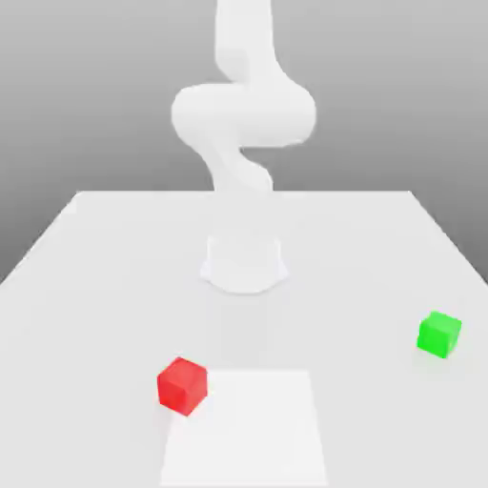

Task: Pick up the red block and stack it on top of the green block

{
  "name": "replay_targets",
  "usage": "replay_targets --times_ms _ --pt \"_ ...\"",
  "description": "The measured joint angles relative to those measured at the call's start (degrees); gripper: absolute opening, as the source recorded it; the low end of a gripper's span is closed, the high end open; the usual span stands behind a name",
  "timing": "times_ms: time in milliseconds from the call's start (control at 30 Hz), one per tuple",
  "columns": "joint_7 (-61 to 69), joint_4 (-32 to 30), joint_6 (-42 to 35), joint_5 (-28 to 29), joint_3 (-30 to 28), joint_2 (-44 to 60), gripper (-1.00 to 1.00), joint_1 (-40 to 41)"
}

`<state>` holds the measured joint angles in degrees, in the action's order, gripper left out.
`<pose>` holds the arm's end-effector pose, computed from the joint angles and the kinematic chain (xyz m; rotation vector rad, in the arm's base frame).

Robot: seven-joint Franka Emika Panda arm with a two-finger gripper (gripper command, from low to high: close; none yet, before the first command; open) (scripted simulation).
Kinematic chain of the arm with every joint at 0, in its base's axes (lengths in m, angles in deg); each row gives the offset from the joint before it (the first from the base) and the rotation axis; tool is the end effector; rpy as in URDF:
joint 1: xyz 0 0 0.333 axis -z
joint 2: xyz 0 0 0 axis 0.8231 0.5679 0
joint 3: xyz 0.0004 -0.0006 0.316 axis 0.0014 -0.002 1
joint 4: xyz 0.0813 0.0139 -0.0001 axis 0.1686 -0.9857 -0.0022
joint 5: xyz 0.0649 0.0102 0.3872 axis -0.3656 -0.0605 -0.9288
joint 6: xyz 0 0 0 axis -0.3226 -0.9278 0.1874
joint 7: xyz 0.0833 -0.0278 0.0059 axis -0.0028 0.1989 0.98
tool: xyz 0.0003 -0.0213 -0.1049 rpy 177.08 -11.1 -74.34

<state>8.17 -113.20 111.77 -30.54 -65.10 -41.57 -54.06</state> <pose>0.3776 -0.0089 0.6611 -2.4658 1.1213 -0.9378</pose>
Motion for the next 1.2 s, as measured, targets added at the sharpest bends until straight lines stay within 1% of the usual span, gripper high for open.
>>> replay_targets --times_ms 300,600,667,833,867,1067,1200 --pt "-7.6 -12.6 12.1 0.7 -0.4 18.9 0.00 5.3" --pt "-14.6 -25.3 24.6 0.2 -2.5 38.6 0.00 9.5" --pt "-14.7 -25.8 27.8 -0.4 -2.5 42.7 0.00 9.5" --pt "-13.7 -24.7 36.6 -1.9 -1.3 53.1 0.00 10.4" --pt "-13.6 -24.5 37.7 -2.0 -1.1 54.4 -1.00 10.6" --pt "-13.7 -24.4 38.3 -1.9 -1.0 55.0 -1.00 10.7" --pt "-14.4 -25.3 33.4 -1.1 -1.4 49.3 -1.00 10.5"
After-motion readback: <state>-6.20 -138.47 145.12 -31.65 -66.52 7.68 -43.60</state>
